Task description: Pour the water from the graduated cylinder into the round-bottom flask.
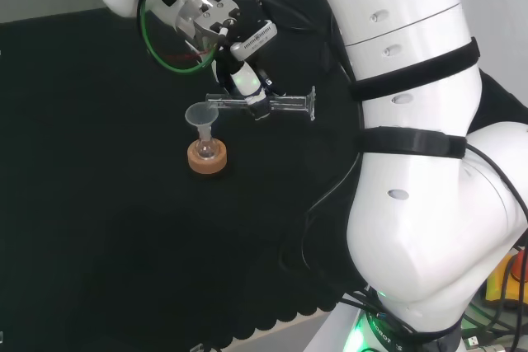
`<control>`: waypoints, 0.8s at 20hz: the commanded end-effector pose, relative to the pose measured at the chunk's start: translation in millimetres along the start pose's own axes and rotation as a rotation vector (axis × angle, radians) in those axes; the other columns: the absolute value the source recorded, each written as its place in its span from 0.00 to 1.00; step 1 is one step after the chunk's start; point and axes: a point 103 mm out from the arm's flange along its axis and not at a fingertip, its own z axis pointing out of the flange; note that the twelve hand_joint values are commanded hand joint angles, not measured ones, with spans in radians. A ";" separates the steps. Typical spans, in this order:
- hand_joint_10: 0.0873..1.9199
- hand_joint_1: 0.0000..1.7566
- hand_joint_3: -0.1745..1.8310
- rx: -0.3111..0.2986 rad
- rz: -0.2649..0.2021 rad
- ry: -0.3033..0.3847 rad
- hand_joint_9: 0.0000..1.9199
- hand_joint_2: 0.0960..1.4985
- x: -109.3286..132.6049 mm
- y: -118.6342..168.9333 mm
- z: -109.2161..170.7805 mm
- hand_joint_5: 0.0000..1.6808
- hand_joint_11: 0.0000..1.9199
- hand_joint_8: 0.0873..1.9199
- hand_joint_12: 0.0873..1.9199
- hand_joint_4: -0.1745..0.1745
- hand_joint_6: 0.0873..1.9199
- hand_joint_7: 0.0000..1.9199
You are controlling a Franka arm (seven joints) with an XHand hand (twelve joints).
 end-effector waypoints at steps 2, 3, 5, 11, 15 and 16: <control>0.09 0.78 0.08 0.019 0.020 -0.014 0.73 0.74 -0.9 -0.6 0.5 0.58 0.60 0.57 0.35 0.17 0.38 0.49; 0.09 0.78 0.08 0.019 0.023 -0.014 0.73 0.74 -1.0 -1.9 0.3 0.58 0.60 0.57 0.35 0.17 0.38 0.49; 0.09 0.78 0.08 0.018 0.024 -0.014 0.73 0.74 -1.2 -2.6 0.1 0.58 0.60 0.57 0.35 0.16 0.38 0.49; 0.09 0.78 0.08 0.020 0.031 -0.018 0.73 0.74 -1.6 -2.6 0.1 0.58 0.60 0.57 0.35 0.16 0.38 0.49; 0.09 0.78 0.08 0.025 0.033 -0.020 0.73 0.74 -2.0 -2.2 -1.0 0.58 0.60 0.57 0.34 0.16 0.38 0.49; 0.09 0.78 0.08 0.025 0.034 -0.021 0.73 0.74 -2.3 -2.1 -1.9 0.58 0.60 0.57 0.34 0.16 0.38 0.49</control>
